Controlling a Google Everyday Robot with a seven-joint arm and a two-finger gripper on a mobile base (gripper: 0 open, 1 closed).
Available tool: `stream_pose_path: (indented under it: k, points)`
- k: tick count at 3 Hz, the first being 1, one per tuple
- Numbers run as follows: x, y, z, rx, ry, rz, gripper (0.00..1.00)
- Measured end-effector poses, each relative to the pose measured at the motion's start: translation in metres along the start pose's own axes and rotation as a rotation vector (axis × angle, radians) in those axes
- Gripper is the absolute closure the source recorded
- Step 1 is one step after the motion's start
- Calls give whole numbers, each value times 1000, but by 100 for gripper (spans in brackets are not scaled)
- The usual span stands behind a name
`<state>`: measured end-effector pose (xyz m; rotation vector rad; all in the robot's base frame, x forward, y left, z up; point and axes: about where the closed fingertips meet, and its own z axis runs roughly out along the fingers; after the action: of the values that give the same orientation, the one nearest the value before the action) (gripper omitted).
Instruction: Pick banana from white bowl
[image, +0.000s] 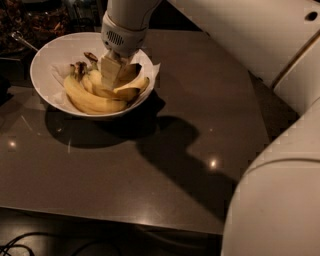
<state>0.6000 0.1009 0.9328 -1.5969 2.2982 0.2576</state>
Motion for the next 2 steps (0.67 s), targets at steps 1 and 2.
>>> stream_pose_path:
  k: [1, 2]
  points:
    - [9, 20, -24, -4, -75, -94, 100]
    - [9, 19, -24, -3, -72, -117, 100]
